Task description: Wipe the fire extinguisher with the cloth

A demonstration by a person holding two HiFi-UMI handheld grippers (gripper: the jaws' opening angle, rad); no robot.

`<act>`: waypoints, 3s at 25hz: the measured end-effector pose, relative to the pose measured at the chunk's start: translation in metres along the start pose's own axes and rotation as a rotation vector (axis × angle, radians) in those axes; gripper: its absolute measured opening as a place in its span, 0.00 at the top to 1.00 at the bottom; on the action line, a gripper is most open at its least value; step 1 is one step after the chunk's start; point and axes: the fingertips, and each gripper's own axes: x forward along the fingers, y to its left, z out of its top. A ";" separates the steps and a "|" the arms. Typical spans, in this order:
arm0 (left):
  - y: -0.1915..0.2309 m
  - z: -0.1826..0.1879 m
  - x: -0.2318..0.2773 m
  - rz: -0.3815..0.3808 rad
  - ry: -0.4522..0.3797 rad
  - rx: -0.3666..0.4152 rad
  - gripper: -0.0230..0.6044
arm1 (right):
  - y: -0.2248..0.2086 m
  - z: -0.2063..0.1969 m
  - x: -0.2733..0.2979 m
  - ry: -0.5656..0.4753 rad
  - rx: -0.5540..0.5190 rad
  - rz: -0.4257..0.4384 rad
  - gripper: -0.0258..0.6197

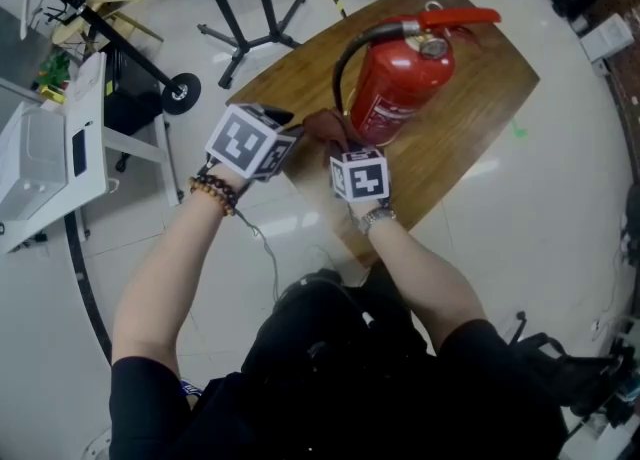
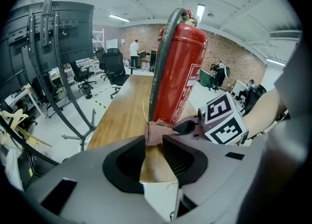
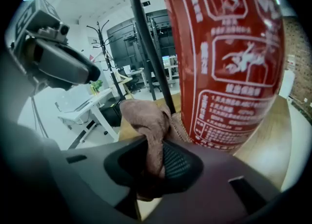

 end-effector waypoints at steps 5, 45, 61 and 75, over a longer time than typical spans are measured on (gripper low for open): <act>-0.020 0.024 -0.009 -0.022 -0.081 0.025 0.79 | -0.002 0.004 -0.041 -0.026 -0.062 0.029 0.83; -0.143 0.336 -0.071 0.232 -0.249 0.119 0.68 | -0.192 0.106 -0.227 -0.182 -0.331 0.256 0.83; -0.140 0.339 -0.035 0.322 -0.126 0.262 0.77 | -0.210 0.116 -0.225 -0.170 -0.357 0.317 0.83; -0.167 0.327 -0.040 0.214 -0.177 0.359 0.77 | -0.193 0.121 -0.222 -0.172 -0.345 0.340 0.83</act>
